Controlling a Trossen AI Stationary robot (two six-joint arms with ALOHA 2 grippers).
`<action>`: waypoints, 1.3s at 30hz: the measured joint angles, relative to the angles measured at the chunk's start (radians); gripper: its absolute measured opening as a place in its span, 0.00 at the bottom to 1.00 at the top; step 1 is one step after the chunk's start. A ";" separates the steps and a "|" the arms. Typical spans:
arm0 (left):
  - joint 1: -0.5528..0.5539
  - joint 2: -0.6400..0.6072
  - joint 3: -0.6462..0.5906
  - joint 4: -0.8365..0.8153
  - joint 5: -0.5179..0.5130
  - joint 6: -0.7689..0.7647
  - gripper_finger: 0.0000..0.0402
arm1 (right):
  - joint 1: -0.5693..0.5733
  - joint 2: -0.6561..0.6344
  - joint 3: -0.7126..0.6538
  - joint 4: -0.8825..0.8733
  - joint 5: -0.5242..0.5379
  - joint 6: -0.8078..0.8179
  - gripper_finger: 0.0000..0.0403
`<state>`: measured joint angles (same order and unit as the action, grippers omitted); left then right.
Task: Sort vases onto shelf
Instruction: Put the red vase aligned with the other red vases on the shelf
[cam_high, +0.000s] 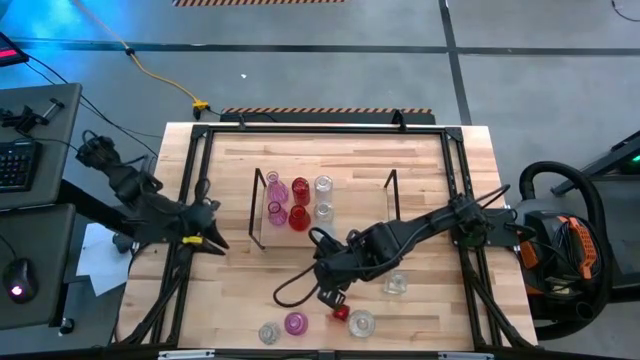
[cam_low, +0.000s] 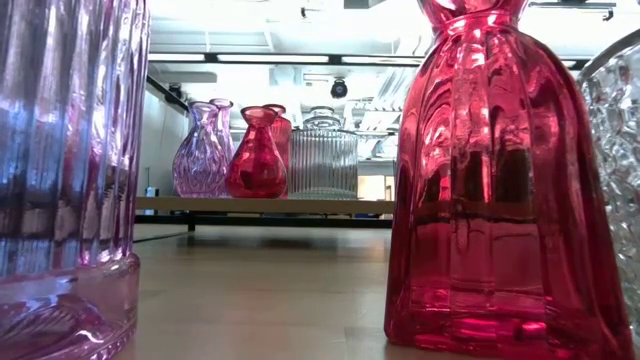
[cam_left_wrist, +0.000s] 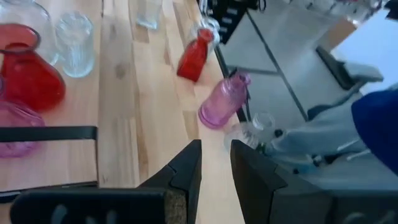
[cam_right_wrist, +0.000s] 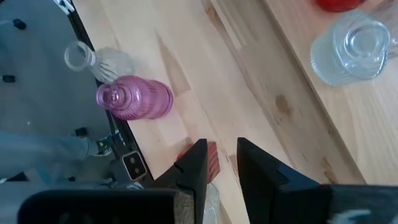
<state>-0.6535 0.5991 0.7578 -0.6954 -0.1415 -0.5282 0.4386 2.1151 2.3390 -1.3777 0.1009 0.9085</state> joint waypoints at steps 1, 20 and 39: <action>0.005 -0.005 0.000 0.002 0.000 0.000 0.19 | 0.005 0.000 0.000 -0.008 0.000 0.000 0.17; 0.012 -0.002 0.000 0.014 -0.051 -0.091 0.19 | 0.085 0.002 -0.320 0.246 -0.192 0.065 0.17; 0.012 -0.002 0.000 0.013 -0.052 -0.088 0.19 | 0.094 0.001 -0.344 0.279 -0.119 0.094 0.17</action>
<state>-0.6418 0.5972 0.7578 -0.6827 -0.1938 -0.6167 0.5322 2.1159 1.9949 -1.0984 -0.0185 1.0022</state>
